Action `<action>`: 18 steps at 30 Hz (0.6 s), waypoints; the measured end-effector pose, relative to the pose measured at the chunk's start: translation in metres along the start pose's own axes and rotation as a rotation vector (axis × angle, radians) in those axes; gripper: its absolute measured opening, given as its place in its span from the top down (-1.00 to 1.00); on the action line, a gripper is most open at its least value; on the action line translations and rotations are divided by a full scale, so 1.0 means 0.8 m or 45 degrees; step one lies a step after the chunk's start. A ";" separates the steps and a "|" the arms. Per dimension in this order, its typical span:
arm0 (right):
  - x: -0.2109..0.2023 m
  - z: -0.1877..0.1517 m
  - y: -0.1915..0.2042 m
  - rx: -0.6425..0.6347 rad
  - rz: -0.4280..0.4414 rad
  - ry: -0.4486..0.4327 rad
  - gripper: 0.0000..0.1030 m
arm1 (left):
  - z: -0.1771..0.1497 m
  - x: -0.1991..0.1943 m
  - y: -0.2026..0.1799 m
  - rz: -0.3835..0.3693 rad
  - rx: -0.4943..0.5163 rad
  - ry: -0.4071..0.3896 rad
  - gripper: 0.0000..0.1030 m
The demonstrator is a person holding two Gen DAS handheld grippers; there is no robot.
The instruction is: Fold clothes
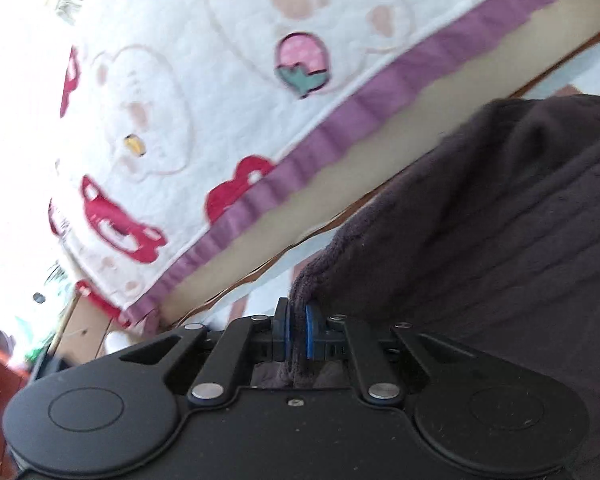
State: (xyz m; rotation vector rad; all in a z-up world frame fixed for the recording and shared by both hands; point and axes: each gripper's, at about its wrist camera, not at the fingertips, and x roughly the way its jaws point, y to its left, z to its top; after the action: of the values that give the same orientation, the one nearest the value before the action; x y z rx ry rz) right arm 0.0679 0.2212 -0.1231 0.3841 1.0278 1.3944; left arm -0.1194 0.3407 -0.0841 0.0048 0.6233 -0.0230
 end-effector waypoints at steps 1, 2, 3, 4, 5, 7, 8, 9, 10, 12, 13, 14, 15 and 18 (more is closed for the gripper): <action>-0.003 0.000 0.004 -0.039 0.001 0.002 0.80 | 0.011 0.011 0.013 -0.015 -0.048 0.042 0.83; -0.012 0.002 0.005 -0.056 -0.011 -0.037 0.78 | 0.020 0.018 0.030 0.020 -0.090 0.029 0.84; -0.024 0.005 0.004 -0.054 -0.025 -0.095 0.73 | 0.030 0.022 0.047 0.067 -0.120 -0.003 0.85; -0.038 0.011 -0.002 -0.014 -0.050 -0.144 0.65 | 0.038 0.025 0.065 0.154 -0.149 -0.025 0.86; -0.051 0.020 -0.011 0.037 -0.093 -0.175 0.47 | 0.045 0.024 0.091 0.258 -0.237 -0.051 0.86; -0.078 0.037 -0.024 -0.030 -0.302 -0.225 0.27 | 0.057 0.017 0.146 0.469 -0.442 -0.109 0.84; -0.090 0.046 -0.031 -0.100 -0.445 -0.242 0.18 | 0.058 0.013 0.173 0.588 -0.561 -0.124 0.70; -0.098 0.055 -0.040 -0.159 -0.586 -0.238 0.16 | 0.055 0.006 0.197 0.694 -0.667 -0.134 0.56; -0.105 0.065 -0.051 -0.202 -0.714 -0.222 0.13 | 0.050 -0.003 0.214 0.768 -0.721 -0.150 0.20; -0.119 0.088 -0.079 -0.217 -0.854 -0.181 0.09 | 0.039 -0.023 0.234 0.824 -0.774 -0.171 0.10; -0.125 0.100 -0.094 -0.197 -0.881 -0.168 0.01 | 0.032 -0.033 0.238 0.795 -0.776 -0.171 0.05; -0.132 0.111 -0.108 -0.171 -0.901 -0.160 -0.04 | 0.025 -0.042 0.242 0.765 -0.777 -0.171 0.04; -0.135 0.122 -0.120 -0.146 -0.908 -0.151 -0.06 | 0.017 -0.048 0.239 0.742 -0.762 -0.152 0.04; -0.133 0.148 -0.154 -0.043 -0.878 -0.131 -0.18 | -0.007 -0.051 0.222 0.662 -0.656 -0.038 0.04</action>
State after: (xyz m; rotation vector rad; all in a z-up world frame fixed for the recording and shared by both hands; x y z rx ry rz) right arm 0.2511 0.1381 -0.1140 0.0558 0.9284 0.7617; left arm -0.1517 0.5190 -0.0649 -0.3313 0.5690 0.6393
